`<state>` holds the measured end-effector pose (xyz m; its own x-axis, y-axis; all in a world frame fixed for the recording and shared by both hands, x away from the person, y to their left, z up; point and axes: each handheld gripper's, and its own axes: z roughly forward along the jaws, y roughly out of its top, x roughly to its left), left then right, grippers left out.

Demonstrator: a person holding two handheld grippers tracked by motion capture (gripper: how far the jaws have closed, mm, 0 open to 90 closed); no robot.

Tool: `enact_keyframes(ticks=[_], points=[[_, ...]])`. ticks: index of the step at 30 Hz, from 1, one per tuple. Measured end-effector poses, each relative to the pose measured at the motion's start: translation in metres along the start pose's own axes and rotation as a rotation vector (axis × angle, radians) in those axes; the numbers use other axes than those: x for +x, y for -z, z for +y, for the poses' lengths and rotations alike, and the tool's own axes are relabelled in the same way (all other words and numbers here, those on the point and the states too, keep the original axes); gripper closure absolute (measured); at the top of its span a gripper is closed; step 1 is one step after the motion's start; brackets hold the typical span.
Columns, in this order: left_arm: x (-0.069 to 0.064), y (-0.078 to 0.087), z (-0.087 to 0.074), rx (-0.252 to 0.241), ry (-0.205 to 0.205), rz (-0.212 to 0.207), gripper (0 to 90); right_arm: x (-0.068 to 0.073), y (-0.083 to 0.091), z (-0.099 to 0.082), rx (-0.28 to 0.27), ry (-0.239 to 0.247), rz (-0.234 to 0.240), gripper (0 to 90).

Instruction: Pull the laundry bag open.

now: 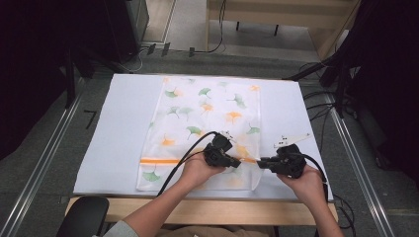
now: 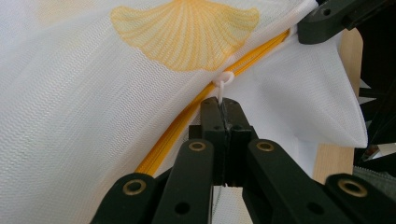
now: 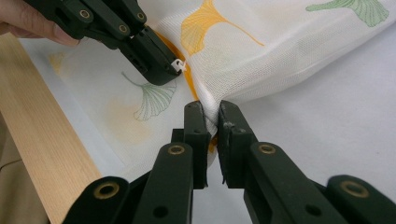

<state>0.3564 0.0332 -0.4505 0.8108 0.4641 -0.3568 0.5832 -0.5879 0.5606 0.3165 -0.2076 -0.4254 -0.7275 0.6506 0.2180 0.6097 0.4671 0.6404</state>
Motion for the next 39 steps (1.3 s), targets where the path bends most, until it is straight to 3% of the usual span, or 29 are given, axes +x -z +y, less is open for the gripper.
enact_keyframes(ticks=[7,21,39], points=[[0.002,0.003,-0.001,0.009,-0.008,0.004,90.0,0.0,0.001,0.0,0.002,-0.006,-0.003,85.1],[0.016,0.016,-0.013,0.019,0.025,0.02,90.0,-0.005,0.005,-0.003,-0.008,-0.02,-0.012,85.0],[0.014,0.019,-0.013,0.014,0.026,0.013,90.0,-0.006,0.005,-0.003,-0.009,-0.019,-0.013,85.0]])
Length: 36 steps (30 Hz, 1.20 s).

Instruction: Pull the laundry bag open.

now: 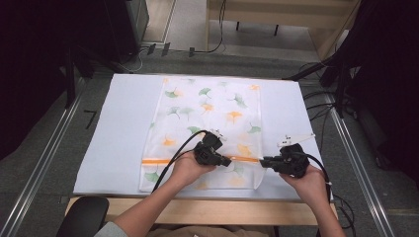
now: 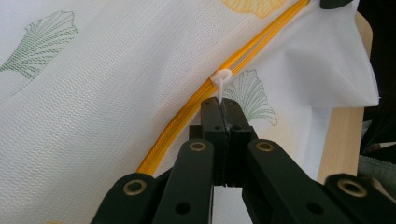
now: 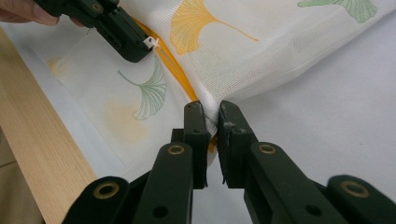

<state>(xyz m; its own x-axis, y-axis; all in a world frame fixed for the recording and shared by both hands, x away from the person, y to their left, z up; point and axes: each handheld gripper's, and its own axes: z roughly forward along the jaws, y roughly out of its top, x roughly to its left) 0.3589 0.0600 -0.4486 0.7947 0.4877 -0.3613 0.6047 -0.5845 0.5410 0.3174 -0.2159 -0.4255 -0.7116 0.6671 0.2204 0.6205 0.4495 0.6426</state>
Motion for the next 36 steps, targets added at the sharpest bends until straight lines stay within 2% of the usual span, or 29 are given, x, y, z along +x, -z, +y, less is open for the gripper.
enact_keyframes(ticks=[14,17,22,36], points=[[0.006,0.01,-0.007,0.021,-0.005,0.021,90.0,-0.002,0.001,-0.001,0.0,-0.005,-0.006,84.8],[0.01,0.017,-0.012,0.047,-0.009,0.036,90.0,-0.003,0.001,-0.001,0.0,-0.011,-0.007,84.8],[0.016,0.024,-0.017,0.001,0.014,0.016,90.0,-0.003,0.0,-0.001,0.0,-0.014,-0.006,84.7],[0.019,0.022,-0.019,-0.004,0.014,0.006,90.0,-0.004,0.0,-0.002,0.003,-0.017,-0.004,84.6]])
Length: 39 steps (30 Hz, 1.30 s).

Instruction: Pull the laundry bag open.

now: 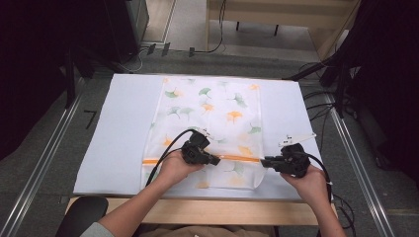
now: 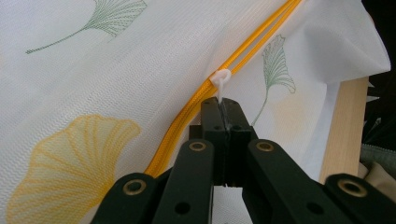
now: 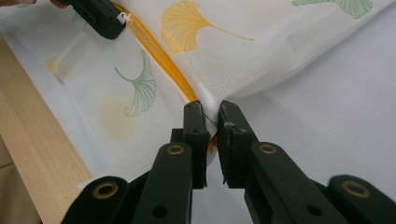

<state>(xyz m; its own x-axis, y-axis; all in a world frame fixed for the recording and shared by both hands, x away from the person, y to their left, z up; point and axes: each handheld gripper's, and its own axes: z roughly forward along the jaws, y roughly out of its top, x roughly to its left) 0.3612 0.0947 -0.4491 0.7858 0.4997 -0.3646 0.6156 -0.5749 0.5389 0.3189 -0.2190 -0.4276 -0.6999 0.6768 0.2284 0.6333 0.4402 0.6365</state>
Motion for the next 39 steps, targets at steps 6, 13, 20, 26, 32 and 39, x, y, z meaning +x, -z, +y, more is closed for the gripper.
enact_keyframes(ticks=[6,13,20,26,32,39], points=[[0.001,0.0,0.0,-0.004,0.001,0.001,90.0,0.0,0.0,0.0,-0.001,-0.001,0.002,84.6],[0.001,0.001,0.0,-0.001,0.001,0.007,90.0,0.0,0.0,0.0,-0.002,0.0,0.006,84.5],[0.005,0.001,-0.001,0.005,0.008,0.001,90.0,-0.001,0.001,-0.001,0.001,-0.005,0.0,84.4],[0.009,0.003,-0.005,0.005,0.037,0.001,90.0,-0.003,0.001,-0.001,0.004,-0.011,-0.001,84.3],[0.012,0.011,-0.009,-0.003,0.051,0.013,90.0,-0.004,0.002,0.0,0.009,-0.009,0.002,84.3],[0.015,0.015,-0.013,-0.009,0.065,0.015,90.0,-0.006,0.0,0.002,0.012,-0.003,0.01,84.3]])
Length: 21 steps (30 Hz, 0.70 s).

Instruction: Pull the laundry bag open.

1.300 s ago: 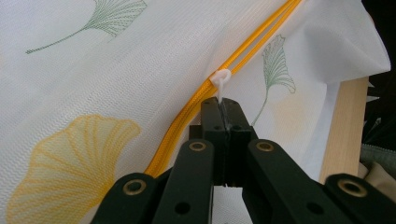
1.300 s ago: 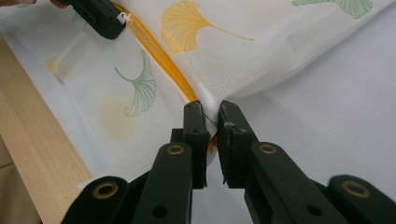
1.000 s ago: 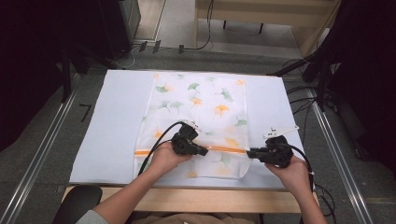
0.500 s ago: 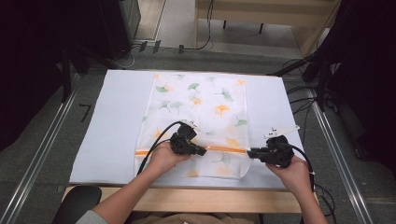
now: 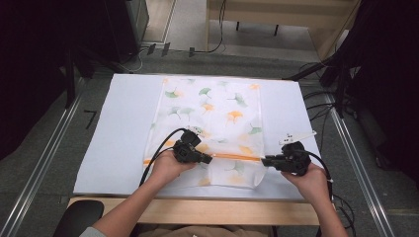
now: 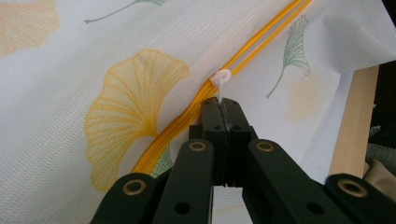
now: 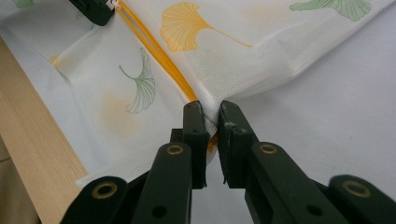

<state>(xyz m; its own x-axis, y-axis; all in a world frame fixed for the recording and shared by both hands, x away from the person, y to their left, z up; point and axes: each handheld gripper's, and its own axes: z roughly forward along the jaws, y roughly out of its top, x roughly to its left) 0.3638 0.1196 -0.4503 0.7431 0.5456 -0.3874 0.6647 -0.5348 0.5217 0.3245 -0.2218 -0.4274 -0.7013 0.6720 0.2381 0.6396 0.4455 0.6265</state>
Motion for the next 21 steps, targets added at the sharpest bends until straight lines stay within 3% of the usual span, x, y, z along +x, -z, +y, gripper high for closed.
enact_keyframes(ticks=[21], points=[[0.0019,0.0018,-0.0013,-0.004,0.011,-0.01,90.0,-0.0003,-0.0012,0.0014,0.001,0.001,0.007,84.2]])
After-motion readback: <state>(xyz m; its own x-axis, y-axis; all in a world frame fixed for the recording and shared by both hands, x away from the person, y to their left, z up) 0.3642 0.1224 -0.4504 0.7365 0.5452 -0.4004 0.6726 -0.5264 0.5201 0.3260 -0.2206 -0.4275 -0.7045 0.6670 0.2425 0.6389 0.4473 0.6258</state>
